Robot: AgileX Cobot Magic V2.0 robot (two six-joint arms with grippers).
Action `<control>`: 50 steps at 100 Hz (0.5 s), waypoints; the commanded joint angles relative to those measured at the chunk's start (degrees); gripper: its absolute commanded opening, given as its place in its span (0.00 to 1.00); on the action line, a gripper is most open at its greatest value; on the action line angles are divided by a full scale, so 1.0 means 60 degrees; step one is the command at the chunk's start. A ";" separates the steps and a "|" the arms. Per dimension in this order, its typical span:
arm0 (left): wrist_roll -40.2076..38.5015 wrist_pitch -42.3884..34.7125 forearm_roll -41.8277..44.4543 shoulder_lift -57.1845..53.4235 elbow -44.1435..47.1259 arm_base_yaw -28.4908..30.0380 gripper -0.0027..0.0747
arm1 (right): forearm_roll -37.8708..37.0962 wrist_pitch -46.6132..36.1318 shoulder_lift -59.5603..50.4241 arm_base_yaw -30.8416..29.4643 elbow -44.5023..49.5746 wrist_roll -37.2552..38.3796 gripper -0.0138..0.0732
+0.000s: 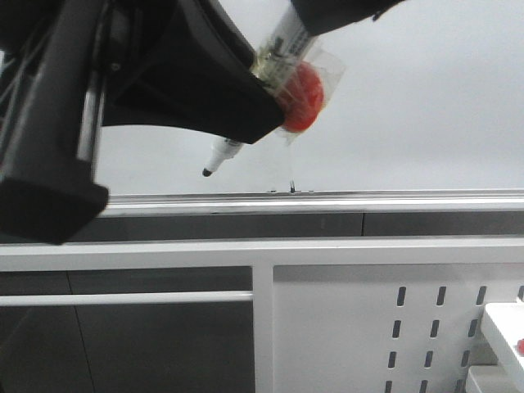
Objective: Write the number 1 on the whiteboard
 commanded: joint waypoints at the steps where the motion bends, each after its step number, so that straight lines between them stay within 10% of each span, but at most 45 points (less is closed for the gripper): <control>1: 0.0104 -0.1023 -0.0095 -0.0310 -0.0351 -0.0049 0.11 | 0.0059 -0.0838 -0.0079 0.0040 -0.0352 0.0120 0.08; 24: 0.0104 -0.1063 -0.2385 -0.1356 -0.0351 -0.0049 0.66 | -0.0944 -0.0758 -0.0547 0.0009 -0.0316 0.0120 0.10; 50: 0.0085 -0.0984 -0.3424 -0.4315 0.0179 -0.0049 0.44 | -0.1988 -0.1447 -0.1853 0.0003 0.0614 0.0120 0.10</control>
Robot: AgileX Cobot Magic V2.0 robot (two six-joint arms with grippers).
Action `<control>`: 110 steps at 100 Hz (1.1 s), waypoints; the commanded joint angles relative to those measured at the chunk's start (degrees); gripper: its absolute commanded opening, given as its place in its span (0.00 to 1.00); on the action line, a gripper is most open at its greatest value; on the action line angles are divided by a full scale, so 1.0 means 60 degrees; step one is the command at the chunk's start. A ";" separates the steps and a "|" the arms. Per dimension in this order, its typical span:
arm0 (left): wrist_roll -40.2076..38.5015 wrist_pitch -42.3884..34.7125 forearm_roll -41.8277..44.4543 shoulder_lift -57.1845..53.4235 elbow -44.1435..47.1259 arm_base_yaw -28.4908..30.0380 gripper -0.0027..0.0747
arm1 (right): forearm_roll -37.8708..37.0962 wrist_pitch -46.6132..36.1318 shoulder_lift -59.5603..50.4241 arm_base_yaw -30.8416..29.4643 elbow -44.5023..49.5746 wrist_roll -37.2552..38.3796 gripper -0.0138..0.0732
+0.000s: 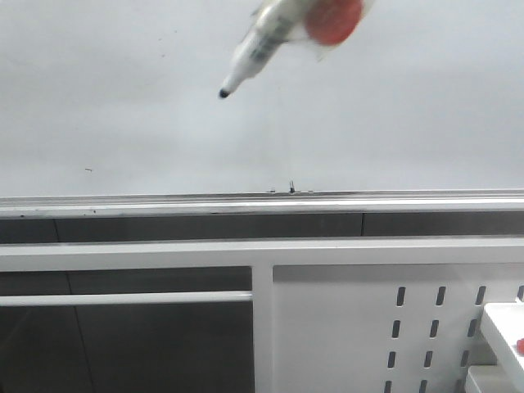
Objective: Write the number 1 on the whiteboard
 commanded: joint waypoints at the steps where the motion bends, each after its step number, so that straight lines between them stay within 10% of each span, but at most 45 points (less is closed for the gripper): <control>1: -0.0022 -0.0686 -0.0364 -0.1275 -0.0051 -0.0030 0.43 | -0.0514 -0.0913 -0.0493 -0.0032 0.0119 0.0000 0.10; 58: -0.1788 -0.0725 -0.0443 -0.5999 0.1773 0.3736 0.11 | 0.0294 -0.6124 -0.1068 -0.3628 0.1613 0.0000 0.10; 110: -0.1965 -0.1190 -0.1352 -0.6184 0.2363 0.5012 0.01 | 0.0106 -0.5103 -0.0637 -0.1780 0.1683 0.0068 0.07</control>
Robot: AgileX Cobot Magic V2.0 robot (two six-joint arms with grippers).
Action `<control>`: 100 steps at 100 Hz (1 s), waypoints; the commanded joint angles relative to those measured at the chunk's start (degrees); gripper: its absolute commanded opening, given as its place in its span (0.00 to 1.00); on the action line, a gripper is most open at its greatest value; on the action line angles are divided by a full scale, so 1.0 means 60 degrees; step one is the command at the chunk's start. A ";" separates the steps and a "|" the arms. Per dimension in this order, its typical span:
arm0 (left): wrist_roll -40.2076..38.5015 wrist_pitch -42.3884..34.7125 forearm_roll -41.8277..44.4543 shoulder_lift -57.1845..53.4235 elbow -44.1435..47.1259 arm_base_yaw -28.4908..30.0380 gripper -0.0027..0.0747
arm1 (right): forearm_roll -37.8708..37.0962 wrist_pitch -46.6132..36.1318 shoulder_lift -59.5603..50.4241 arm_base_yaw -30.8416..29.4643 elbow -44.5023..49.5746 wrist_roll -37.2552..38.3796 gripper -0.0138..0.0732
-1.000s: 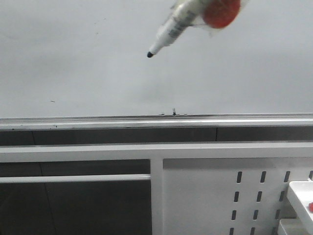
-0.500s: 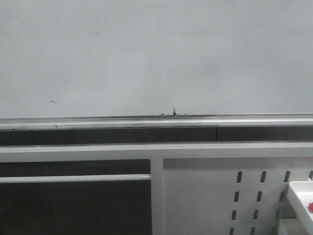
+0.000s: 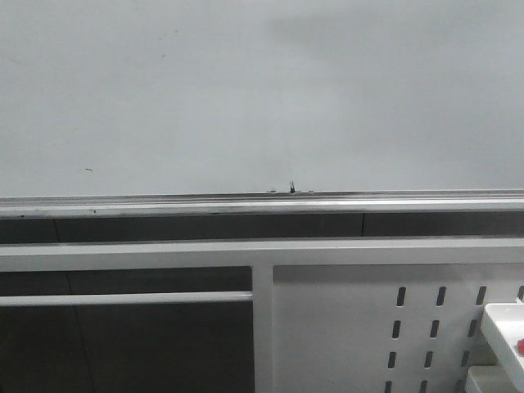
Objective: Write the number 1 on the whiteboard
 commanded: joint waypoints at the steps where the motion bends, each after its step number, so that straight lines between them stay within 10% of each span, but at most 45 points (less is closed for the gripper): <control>1: -0.0125 -0.0810 -0.0145 0.0109 -0.0215 0.0023 0.01 | -0.0233 -0.0777 0.0348 0.0230 -0.0254 0.0006 0.07; 100: -0.0125 -0.0831 -0.0270 0.0109 -0.0215 0.0023 0.01 | -0.0700 -0.3567 0.3106 -0.1536 -0.0254 -0.1434 0.08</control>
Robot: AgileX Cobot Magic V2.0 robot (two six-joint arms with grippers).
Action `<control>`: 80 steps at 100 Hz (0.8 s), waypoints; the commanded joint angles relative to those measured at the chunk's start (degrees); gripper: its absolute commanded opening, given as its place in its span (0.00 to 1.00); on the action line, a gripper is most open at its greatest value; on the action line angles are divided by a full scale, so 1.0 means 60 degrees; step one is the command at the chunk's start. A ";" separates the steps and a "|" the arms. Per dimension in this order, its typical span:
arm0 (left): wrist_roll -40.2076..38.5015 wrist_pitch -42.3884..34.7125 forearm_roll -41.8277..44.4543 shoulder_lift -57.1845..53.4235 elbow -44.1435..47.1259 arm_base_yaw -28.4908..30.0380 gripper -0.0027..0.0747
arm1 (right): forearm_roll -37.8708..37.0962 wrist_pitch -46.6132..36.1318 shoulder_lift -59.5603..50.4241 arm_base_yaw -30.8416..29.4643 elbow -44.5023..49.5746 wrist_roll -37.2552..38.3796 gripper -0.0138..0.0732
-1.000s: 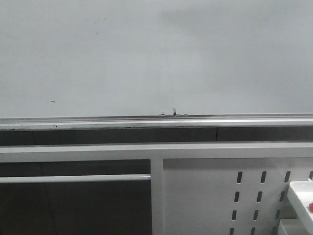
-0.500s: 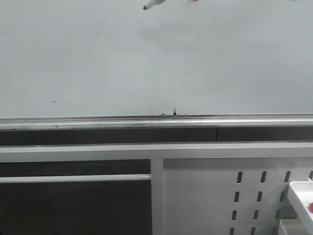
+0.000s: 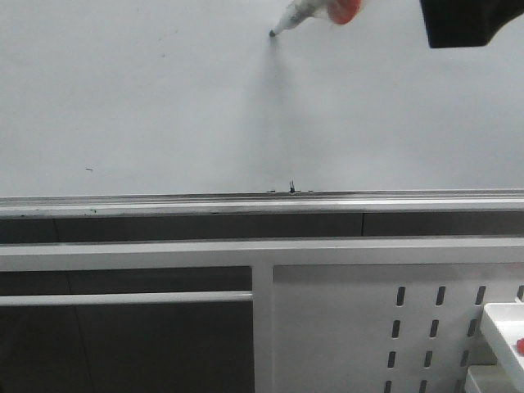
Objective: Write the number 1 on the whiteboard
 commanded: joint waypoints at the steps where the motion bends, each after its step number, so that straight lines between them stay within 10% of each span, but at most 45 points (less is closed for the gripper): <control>1: -0.0118 -0.0787 -0.0093 0.0109 -0.0234 0.0023 0.01 | 0.0045 -0.0943 0.0046 -0.0196 -0.0254 -0.0109 0.08; 80: -0.0118 -0.0806 -0.0093 0.0109 -0.0234 0.0023 0.01 | 0.0630 -0.0106 0.0982 -0.0700 -0.0240 -0.0107 0.08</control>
